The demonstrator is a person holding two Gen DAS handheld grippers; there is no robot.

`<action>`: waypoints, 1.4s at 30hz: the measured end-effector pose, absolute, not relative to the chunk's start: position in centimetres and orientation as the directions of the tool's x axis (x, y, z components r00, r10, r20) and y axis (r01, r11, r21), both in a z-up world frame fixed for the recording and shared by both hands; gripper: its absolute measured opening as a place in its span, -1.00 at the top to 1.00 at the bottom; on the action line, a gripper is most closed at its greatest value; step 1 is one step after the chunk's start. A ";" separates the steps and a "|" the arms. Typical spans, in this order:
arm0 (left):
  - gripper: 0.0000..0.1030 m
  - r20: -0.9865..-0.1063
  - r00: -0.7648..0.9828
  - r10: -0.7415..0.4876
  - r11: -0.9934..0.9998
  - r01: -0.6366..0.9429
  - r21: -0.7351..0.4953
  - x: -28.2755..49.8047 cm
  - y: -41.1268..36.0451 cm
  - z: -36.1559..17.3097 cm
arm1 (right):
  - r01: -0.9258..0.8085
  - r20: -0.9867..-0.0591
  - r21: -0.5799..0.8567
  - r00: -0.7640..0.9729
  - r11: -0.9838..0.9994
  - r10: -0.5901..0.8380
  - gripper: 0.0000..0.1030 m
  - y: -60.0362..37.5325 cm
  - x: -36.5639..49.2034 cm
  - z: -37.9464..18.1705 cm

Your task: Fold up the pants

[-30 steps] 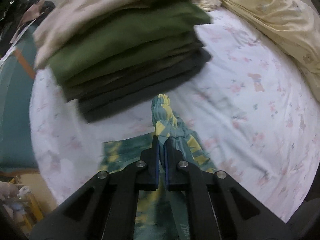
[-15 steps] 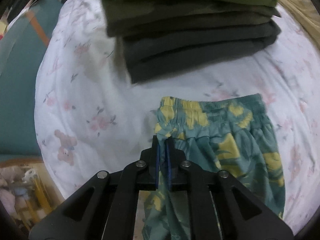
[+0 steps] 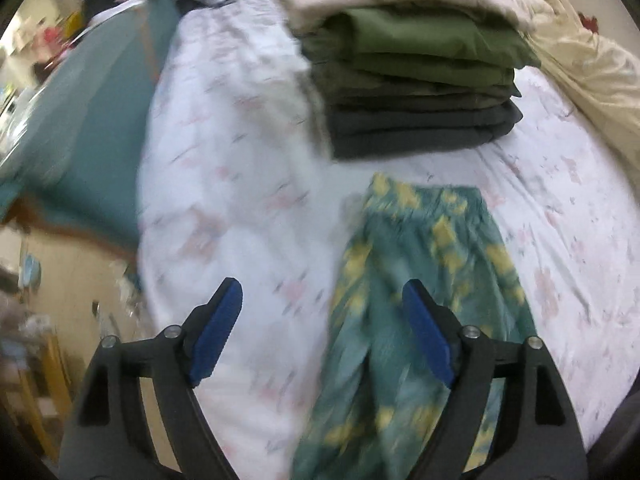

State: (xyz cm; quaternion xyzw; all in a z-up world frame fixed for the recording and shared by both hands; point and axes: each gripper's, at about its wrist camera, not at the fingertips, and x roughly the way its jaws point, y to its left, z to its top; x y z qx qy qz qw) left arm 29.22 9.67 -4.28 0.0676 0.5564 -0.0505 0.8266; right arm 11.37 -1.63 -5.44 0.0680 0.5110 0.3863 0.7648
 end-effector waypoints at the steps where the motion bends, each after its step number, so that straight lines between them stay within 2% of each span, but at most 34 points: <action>1: -0.56 -0.921 0.389 -0.003 0.990 0.132 0.053 27.4 11.3 -3.6 | -0.525 -0.731 0.494 0.181 0.693 0.658 0.92 -1.5 11.3 -5.6; 4: -0.62 -0.917 0.400 0.007 0.999 0.036 0.023 23.9 15.6 -3.1 | -0.529 -0.731 0.493 0.179 0.691 0.658 0.92 -0.9 11.1 -6.3; 8: -0.62 -0.933 0.358 -0.033 0.990 -0.115 -0.080 20.6 20.1 -4.8 | -0.528 -0.729 0.503 0.167 0.685 0.664 0.88 0.8 10.9 -7.0; 11: -0.62 -0.940 0.333 -0.078 0.980 -0.150 -0.134 19.5 21.2 -6.4 | -0.528 -0.717 0.532 0.135 0.663 0.683 0.83 3.2 10.6 -8.3; 18: -0.62 -0.939 0.286 -0.193 0.981 0.024 -0.194 17.8 19.4 -8.3 | -0.552 -0.730 0.542 0.064 0.634 0.680 0.83 5.5 8.3 -10.3; 21: -0.62 -0.955 0.223 -0.197 0.978 0.117 -0.175 17.2 17.5 -10.3 | -0.528 -0.739 0.530 0.097 0.664 0.667 0.82 2.6 7.6 -9.5; 24: -0.60 -0.976 0.172 -0.132 0.977 0.188 -0.099 16.8 15.8 -12.5 | -0.479 -0.737 0.526 0.158 0.703 0.658 0.82 -2.8 6.8 -8.0; 26: -0.55 -0.980 0.132 -0.146 0.970 0.214 -0.115 16.7 15.2 -13.7 | -0.405 -0.736 0.527 0.223 0.747 0.639 0.65 -7.5 6.7 -7.2; 27: -0.40 -0.982 0.105 -0.158 0.966 0.221 -0.132 16.7 14.9 -14.3 | -0.368 -0.740 0.524 0.250 0.768 0.624 0.23 -9.3 6.8 -7.1; 28: -0.31 -0.983 0.068 -0.169 0.963 0.225 -0.150 16.7 14.6 -15.0 | -0.302 -0.748 0.516 0.296 0.801 0.594 -0.32 -12.2 6.9 -7.2; 29: -0.10 -0.984 0.034 -0.173 0.960 0.230 -0.160 16.6 14.2 -15.6 | -0.254 -0.753 0.508 0.332 0.823 0.568 -0.43 -14.1 6.8 -7.3; 31: 0.11 -0.987 0.007 -0.159 0.953 0.263 -0.152 16.3 13.2 -16.2 | -0.126 -0.768 0.507 0.382 0.852 0.514 -0.44 -18.0 6.9 -8.4; 32: 0.29 -0.990 0.009 -0.141 0.947 0.294 -0.132 16.0 12.6 -16.2 | -0.085 -0.778 0.511 0.376 0.855 0.502 -0.44 -19.1 7.1 -9.2; 33: 0.60 -0.992 0.012 -0.128 0.942 0.313 -0.118 15.9 12.3 -16.3 | -0.055 -0.784 0.517 0.370 0.854 0.498 -0.44 -20.0 7.3 -10.0; 35: 0.91 -0.996 0.012 -0.094 0.933 0.350 -0.084 15.6 11.5 -16.3 | 0.013 -0.792 0.545 0.338 0.839 0.509 -0.39 -21.0 7.9 -12.3; 37: 0.93 -0.997 0.011 -0.076 0.931 0.359 -0.067 15.2 11.1 -16.0 | 0.041 -0.774 0.597 0.292 0.801 0.562 -0.26 -20.9 8.2 -14.0; 42: 0.92 -0.996 0.019 -0.086 0.950 0.302 -0.076 15.2 11.5 -15.2 | 0.014 -0.766 0.620 0.223 0.784 0.602 -0.26 -18.4 9.4 -16.1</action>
